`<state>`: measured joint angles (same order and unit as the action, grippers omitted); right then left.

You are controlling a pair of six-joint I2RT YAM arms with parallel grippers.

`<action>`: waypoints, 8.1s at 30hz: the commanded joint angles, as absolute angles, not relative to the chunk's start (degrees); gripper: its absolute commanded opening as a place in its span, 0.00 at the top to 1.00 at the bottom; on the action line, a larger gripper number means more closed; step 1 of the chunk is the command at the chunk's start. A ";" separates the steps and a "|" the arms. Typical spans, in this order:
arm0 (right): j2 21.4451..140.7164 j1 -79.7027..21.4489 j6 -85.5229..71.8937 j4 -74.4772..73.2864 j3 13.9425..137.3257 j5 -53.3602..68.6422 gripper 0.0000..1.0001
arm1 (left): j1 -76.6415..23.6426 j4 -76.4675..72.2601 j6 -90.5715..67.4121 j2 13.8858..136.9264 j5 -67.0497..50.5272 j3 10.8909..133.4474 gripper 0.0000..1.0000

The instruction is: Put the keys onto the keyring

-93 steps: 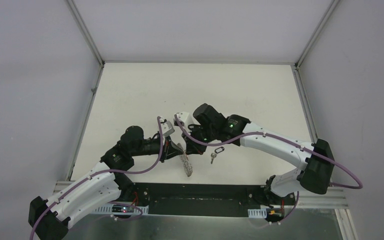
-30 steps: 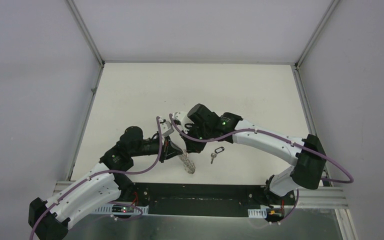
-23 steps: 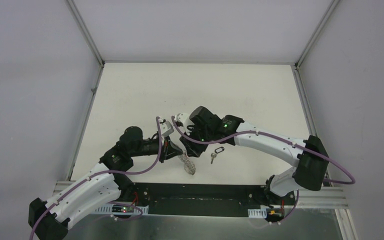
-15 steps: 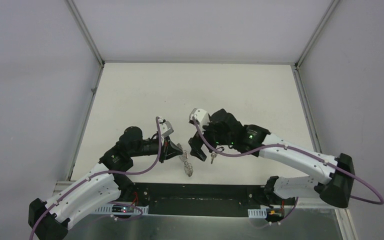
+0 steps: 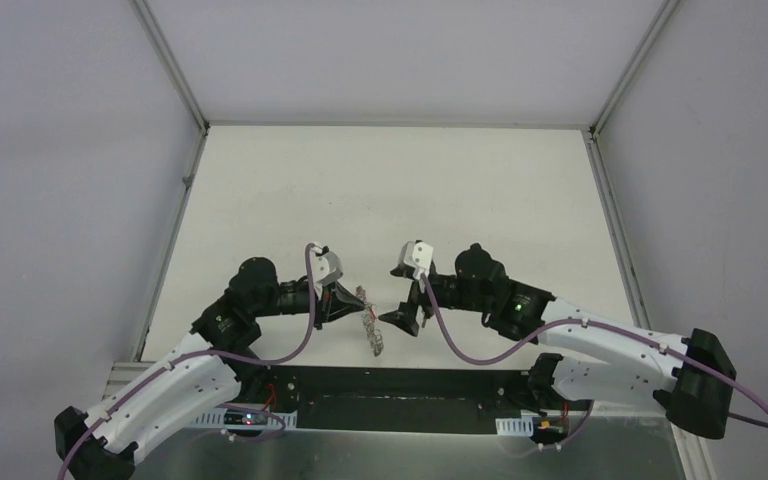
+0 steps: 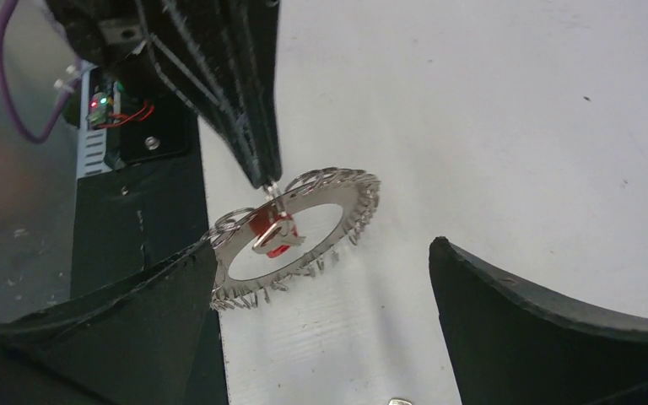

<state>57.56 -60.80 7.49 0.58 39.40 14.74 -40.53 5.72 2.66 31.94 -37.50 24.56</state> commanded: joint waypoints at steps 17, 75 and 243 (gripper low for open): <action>64.45 -61.07 13.05 18.01 38.99 32.79 0.77 | -41.01 2.47 9.32 27.59 -42.48 24.65 1.00; 67.53 -61.06 22.71 -31.61 58.23 26.88 1.00 | -41.54 -5.52 12.19 33.31 -42.88 24.83 0.63; 66.17 -55.42 17.23 -32.87 56.95 36.85 1.00 | -55.13 -14.66 13.15 50.69 -39.08 27.68 0.99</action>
